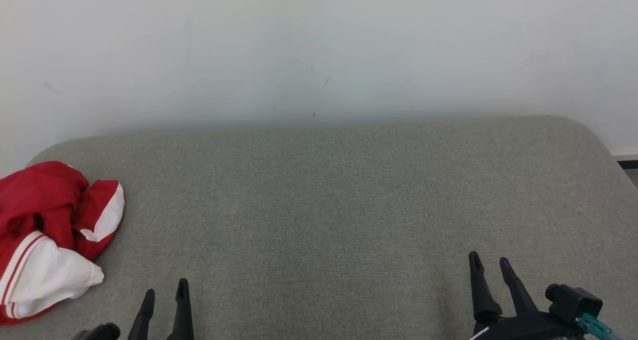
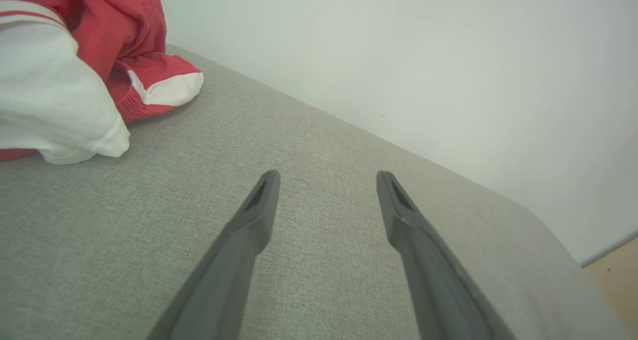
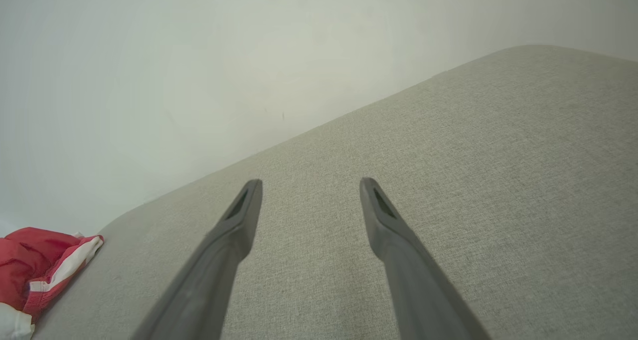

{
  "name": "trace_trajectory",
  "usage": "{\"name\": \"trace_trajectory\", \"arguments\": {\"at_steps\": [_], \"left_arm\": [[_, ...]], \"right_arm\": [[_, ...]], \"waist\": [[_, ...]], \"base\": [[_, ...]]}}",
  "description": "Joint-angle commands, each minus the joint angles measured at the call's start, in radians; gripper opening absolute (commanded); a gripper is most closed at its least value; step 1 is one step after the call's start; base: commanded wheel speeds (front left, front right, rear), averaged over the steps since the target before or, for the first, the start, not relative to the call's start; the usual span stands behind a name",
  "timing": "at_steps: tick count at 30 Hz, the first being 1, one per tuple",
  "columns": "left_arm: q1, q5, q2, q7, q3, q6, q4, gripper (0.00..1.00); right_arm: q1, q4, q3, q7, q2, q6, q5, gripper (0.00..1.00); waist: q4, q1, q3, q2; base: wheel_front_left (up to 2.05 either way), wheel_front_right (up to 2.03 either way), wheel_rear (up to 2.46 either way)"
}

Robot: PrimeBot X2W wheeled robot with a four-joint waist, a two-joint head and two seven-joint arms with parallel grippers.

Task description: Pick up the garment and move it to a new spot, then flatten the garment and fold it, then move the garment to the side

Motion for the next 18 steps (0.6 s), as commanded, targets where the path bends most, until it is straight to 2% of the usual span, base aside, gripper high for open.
{"name": "trace_trajectory", "arguments": {"at_steps": [1, 18], "left_arm": [[0.005, 0.031, 0.006, -0.010, -0.002, -0.001, -0.012, 1.00], [0.024, 0.189, 0.009, -0.047, -0.006, -0.001, -0.025, 1.00]], "right_arm": [[-0.003, -0.003, 0.004, -0.011, -0.005, -0.001, -0.031, 1.00], [0.005, 0.012, 0.016, -0.046, -0.005, -0.001, -0.176, 1.00]], "waist": [[0.001, 0.0000, -0.002, 0.0000], [0.005, 0.0000, -0.016, 0.0000]], "base": [[0.00, 0.00, 0.00], [0.00, 0.00, 0.00]]}}
